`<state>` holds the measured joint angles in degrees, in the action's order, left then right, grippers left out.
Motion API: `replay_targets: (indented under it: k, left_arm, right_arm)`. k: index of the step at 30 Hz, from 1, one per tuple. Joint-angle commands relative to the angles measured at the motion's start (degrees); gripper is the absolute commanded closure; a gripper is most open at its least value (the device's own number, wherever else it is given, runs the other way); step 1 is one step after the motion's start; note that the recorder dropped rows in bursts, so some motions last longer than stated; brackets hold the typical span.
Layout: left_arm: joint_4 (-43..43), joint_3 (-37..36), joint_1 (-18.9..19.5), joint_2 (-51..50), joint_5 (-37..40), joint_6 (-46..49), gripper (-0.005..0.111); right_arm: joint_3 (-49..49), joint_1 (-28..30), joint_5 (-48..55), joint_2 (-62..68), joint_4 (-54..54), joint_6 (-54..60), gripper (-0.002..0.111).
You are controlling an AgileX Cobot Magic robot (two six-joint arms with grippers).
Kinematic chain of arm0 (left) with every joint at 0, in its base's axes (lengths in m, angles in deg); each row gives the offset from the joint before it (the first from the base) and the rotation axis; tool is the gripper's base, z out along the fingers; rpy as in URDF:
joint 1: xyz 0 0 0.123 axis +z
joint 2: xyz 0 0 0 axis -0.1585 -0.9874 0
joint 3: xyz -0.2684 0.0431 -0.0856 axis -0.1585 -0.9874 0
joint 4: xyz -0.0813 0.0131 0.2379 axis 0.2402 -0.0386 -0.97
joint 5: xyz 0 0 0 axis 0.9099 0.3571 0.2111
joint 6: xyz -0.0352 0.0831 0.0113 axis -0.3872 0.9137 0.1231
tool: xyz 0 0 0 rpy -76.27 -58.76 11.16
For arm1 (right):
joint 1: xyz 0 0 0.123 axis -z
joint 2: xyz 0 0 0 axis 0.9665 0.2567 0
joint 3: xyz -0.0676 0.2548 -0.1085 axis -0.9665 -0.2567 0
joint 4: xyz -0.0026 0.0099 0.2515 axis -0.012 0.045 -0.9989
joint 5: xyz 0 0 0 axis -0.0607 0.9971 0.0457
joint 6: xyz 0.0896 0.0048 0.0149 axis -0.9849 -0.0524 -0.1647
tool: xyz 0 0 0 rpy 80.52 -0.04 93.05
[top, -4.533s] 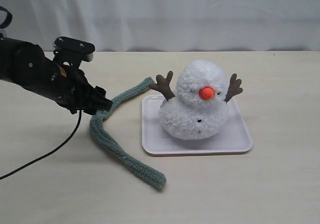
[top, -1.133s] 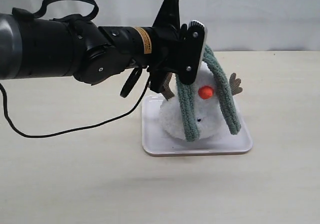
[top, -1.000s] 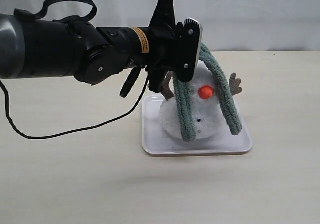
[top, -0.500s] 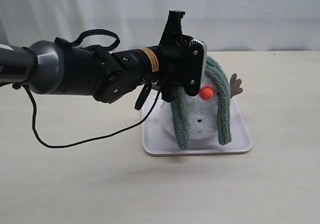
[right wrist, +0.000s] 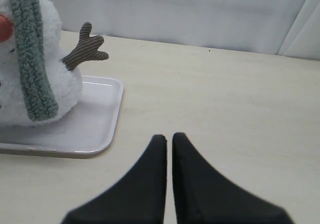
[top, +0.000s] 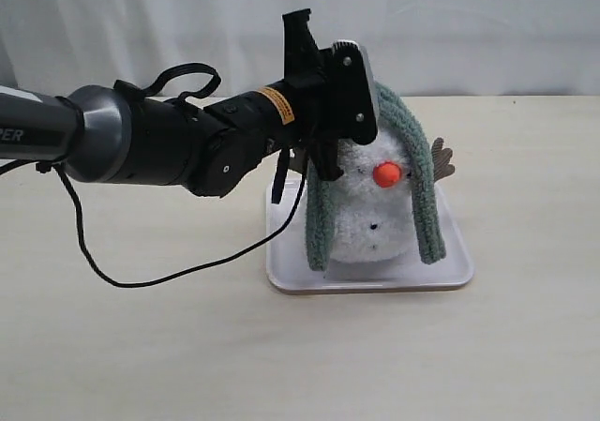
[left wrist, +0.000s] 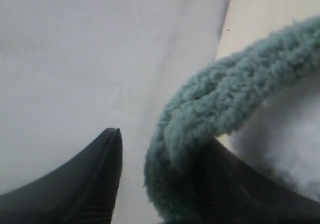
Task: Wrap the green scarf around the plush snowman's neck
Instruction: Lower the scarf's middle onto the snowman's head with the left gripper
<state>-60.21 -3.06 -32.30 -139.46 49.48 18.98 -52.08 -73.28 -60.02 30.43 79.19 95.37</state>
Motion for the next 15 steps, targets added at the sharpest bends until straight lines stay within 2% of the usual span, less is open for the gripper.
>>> replay_targets:
  k: [1, 10, 15]
  left_arm:
    - [-2.50, 0.31, -0.02, -0.10, 7.37, -0.79, 0.063]
    - [1.84, 0.31, -0.93, -0.10, 2.10, -0.79, 0.062]
    - [2.84, 0.31, -1.29, -0.10, 2.33, -0.79, 0.063]
  right_arm:
    - [-0.10, -0.01, -0.53, -0.28, -0.08, 0.20, 0.104]
    - [-0.10, -0.01, -0.53, -0.28, -0.08, 0.20, 0.104]
    - [-0.10, -0.01, -0.53, -0.28, -0.08, 0.20, 0.104]
